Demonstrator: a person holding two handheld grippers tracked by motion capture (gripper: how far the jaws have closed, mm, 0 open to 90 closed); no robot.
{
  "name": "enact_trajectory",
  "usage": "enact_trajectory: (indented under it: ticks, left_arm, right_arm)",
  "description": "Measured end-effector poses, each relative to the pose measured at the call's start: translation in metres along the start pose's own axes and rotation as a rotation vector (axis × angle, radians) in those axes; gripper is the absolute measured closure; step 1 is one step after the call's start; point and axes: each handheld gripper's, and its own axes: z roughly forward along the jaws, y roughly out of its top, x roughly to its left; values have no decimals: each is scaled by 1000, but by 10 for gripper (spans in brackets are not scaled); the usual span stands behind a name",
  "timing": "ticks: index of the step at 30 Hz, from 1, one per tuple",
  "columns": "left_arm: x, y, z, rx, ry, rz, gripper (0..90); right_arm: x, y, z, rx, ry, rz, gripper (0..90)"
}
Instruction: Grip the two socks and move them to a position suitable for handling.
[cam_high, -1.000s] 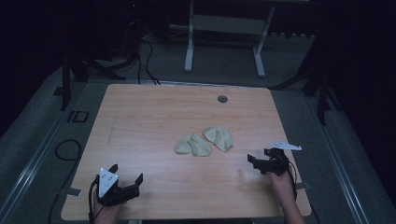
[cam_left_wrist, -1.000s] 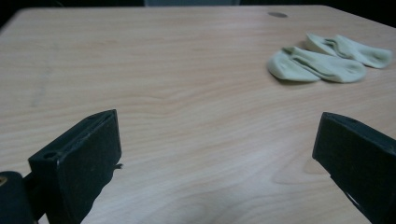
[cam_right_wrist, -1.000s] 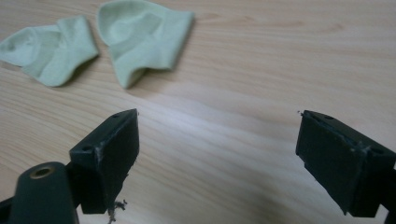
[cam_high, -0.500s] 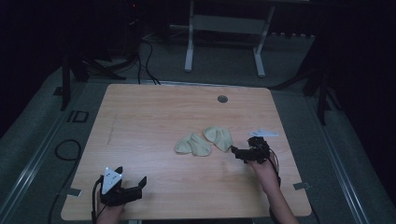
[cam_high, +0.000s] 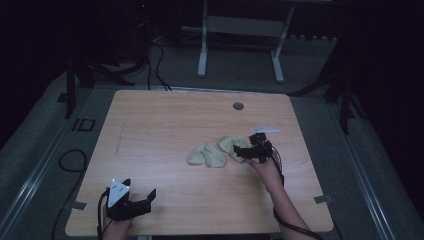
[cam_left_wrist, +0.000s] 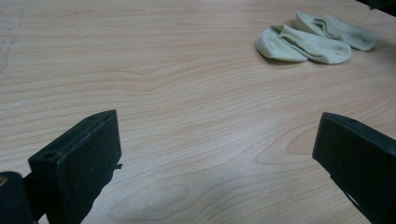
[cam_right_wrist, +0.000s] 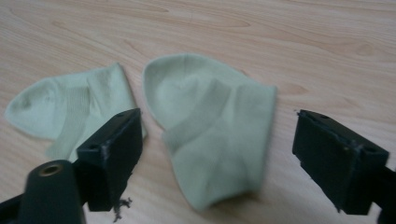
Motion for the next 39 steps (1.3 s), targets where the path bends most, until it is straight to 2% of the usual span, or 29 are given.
enact_trajectory:
  ticks: [11, 19, 22, 25, 26, 29, 33, 36, 39]
  left_arm:
    - [1, -1, 0, 7, -9, -5, 10]
    - [1, -1, 1, 15, -24, -12, 10]
    - [1, -1, 1, 15, -23, -11, 10]
    - [1, -1, 1, 14, -23, -14, 10]
    - [1, -1, 1, 15, -23, -17, 10]
    - [1, -1, 1, 19, -25, -15, 10]
    - [0, -1, 2, 20, -29, -12, 10]
    - [0, -1, 2, 19, -28, -15, 10]
    - [1, -1, 1, 19, -30, -16, 10]
  right_arm:
    - [7, 13, 37, 61, -27, -3, 178]
    - [12, 11, 60, 100, -61, -7, 224]
    - [18, 8, 61, 100, -122, -88, 309]
    - [18, 7, 61, 96, -118, -85, 330]
    - [19, 8, 59, 95, -125, -90, 501]
    - [20, 8, 58, 97, -126, -100, 575]
    - [25, 6, 57, 86, -132, -136, 727]
    - [27, 6, 57, 91, -142, -152, 783]
    - [24, 8, 55, 101, -138, -134, 791]
